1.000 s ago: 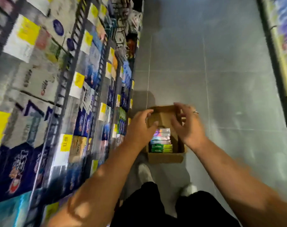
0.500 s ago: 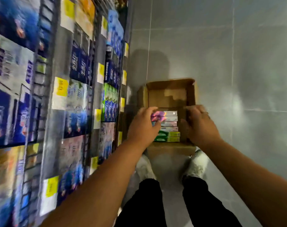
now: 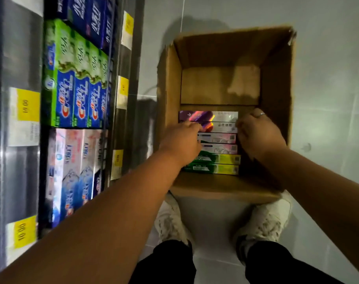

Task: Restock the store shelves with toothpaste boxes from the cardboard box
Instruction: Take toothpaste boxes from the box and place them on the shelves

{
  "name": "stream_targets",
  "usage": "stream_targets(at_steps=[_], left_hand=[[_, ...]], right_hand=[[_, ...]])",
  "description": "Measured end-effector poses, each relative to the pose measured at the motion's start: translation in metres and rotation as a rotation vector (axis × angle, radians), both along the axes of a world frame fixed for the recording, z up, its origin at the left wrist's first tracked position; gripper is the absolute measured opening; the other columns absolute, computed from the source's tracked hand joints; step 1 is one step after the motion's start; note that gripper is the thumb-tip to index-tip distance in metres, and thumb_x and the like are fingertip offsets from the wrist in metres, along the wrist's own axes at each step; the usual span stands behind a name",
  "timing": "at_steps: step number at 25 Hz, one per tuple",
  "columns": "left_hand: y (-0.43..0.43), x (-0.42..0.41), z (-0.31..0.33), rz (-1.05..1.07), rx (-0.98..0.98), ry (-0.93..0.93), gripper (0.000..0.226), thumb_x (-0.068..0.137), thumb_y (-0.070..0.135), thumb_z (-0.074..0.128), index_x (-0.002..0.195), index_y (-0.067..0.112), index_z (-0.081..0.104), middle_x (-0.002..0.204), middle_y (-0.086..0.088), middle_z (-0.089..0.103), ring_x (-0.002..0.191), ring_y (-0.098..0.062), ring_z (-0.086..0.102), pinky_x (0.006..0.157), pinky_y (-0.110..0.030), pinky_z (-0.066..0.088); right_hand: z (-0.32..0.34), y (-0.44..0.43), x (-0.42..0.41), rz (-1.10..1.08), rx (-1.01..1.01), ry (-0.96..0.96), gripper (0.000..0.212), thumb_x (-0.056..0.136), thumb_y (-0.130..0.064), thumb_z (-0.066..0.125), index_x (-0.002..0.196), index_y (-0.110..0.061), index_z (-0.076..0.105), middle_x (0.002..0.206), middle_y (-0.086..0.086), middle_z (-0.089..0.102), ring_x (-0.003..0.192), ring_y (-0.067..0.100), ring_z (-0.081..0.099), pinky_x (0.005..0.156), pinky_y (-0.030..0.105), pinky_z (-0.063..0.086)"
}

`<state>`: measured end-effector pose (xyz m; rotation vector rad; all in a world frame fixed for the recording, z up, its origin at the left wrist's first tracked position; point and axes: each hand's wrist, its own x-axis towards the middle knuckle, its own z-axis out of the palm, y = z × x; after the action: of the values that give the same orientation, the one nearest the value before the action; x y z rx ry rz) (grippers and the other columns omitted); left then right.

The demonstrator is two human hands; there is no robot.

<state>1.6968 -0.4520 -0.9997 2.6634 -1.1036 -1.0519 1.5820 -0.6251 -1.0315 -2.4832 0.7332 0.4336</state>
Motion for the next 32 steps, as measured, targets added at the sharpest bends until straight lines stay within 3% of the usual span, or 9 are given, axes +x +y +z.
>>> stream_targets(at_steps=[5, 10, 14, 18, 20, 22, 25, 29, 32], left_hand=[[-0.013, -0.008, -0.069, -0.105, 0.113, 0.014, 0.057, 0.092, 0.024, 0.053, 0.145, 0.020, 0.035, 0.146, -0.008, 0.041, 0.131, -0.029, 0.041, 0.105, -0.040, 0.036], [-0.014, 0.010, -0.110, -0.192, 0.331, 0.093, 0.064, 0.097, 0.028, 0.045, 0.153, 0.022, 0.014, 0.162, -0.008, -0.004, 0.147, -0.033, 0.012, 0.119, -0.045, 0.016], [-0.021, 0.016, -0.110, -0.277, 0.377, 0.006, 0.075, 0.093, 0.012, 0.047, 0.153, 0.021, 0.005, 0.161, -0.010, -0.015, 0.148, -0.033, 0.003, 0.118, -0.045, 0.012], [-0.027, 0.021, -0.105, -0.249, 0.336, -0.075, 0.071, 0.086, 0.005, 0.055, 0.148, 0.018, 0.024, 0.159, -0.020, -0.009, 0.140, -0.041, 0.024, 0.112, -0.044, 0.028], [-0.031, 0.022, -0.107, -0.193, 0.336, -0.121, 0.069, 0.084, 0.006, 0.059, 0.144, 0.018, 0.027, 0.154, -0.024, 0.005, 0.132, -0.042, 0.033, 0.105, -0.044, 0.036], [-0.035, 0.024, -0.110, -0.173, 0.326, -0.176, 0.061, 0.085, 0.006, 0.056, 0.140, 0.014, 0.031, 0.144, -0.023, 0.021, 0.123, -0.039, 0.040, 0.097, -0.041, 0.041], [-0.039, 0.027, -0.115, -0.220, 0.324, -0.276, 0.045, 0.088, 0.009, 0.050, 0.132, 0.009, 0.040, 0.135, -0.020, 0.032, 0.117, -0.037, 0.044, 0.095, -0.040, 0.041], [-0.038, 0.028, -0.122, -0.222, 0.332, -0.331, 0.034, 0.091, 0.008, 0.044, 0.125, 0.005, 0.048, 0.133, -0.020, 0.035, 0.116, -0.036, 0.043, 0.096, -0.040, 0.038], [-0.040, 0.028, -0.116, -0.187, 0.272, -0.289, 0.037, 0.091, 0.010, 0.044, 0.127, 0.008, 0.042, 0.133, -0.018, 0.038, 0.118, -0.035, 0.042, 0.096, -0.041, 0.036]], right_hand=[[-0.068, -0.016, 0.021, 0.107, 0.080, 0.182, 0.046, 0.086, -0.019, 0.063, 0.130, -0.024, 0.052, 0.143, 0.011, 0.030, 0.113, 0.036, 0.054, 0.093, 0.043, 0.050], [-0.102, -0.020, 0.024, 0.217, 0.211, 0.330, 0.074, 0.090, -0.020, 0.059, 0.147, -0.046, 0.020, 0.160, 0.010, -0.001, 0.134, 0.036, 0.039, 0.098, 0.036, 0.045], [-0.115, -0.024, 0.033, 0.181, 0.179, 0.290, 0.071, 0.096, -0.018, 0.047, 0.146, -0.052, 0.009, 0.159, 0.008, 0.005, 0.130, 0.035, 0.042, 0.097, 0.039, 0.047], [-0.125, -0.029, 0.043, -0.086, 0.245, 0.105, 0.045, 0.095, -0.017, 0.048, 0.139, -0.027, 0.046, 0.141, 0.009, 0.037, 0.112, 0.026, 0.053, 0.078, 0.022, 0.041], [-0.124, -0.033, 0.048, -0.126, 0.207, 0.067, 0.037, 0.097, -0.015, 0.046, 0.133, -0.017, 0.050, 0.133, 0.006, 0.041, 0.094, 0.013, 0.054, 0.064, 0.008, 0.040], [-0.124, -0.034, 0.049, -0.035, 0.116, 0.056, 0.044, 0.092, -0.008, 0.053, 0.134, -0.018, 0.047, 0.134, 0.006, 0.038, 0.091, 0.021, 0.058, 0.069, 0.022, 0.053], [-0.126, -0.034, 0.047, 0.108, 0.079, 0.090, 0.048, 0.088, -0.023, 0.060, 0.133, -0.022, 0.042, 0.136, 0.009, 0.039, 0.098, 0.036, 0.057, 0.077, 0.043, 0.054], [-0.132, -0.037, 0.054, 0.049, 0.100, 0.177, 0.066, 0.075, -0.007, 0.069, 0.134, -0.023, 0.042, 0.135, 0.008, 0.042, 0.108, 0.036, 0.055, 0.085, 0.043, 0.052], [-0.128, -0.039, 0.055, -0.191, 0.206, 0.073, 0.051, 0.078, -0.008, 0.071, 0.122, -0.023, 0.052, 0.121, 0.007, 0.056, 0.105, 0.028, 0.059, 0.082, 0.029, 0.048]])
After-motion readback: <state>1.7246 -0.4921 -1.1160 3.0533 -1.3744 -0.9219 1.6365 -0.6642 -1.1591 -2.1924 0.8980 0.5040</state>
